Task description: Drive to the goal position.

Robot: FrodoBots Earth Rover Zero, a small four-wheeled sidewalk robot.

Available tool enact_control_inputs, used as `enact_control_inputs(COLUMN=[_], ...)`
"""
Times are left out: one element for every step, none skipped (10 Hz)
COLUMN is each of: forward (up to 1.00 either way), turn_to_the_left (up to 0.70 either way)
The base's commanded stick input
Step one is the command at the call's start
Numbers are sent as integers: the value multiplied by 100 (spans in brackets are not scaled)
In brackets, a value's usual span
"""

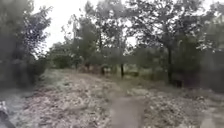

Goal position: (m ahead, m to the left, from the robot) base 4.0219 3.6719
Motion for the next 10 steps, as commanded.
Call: enact_control_inputs(forward=[50, 50, 50, 50, 50, 50, 50, 50, 50, 50], turn_to_the_left=[0, 0, 0, 0, 0, 0, 0, 0, 0, 0])
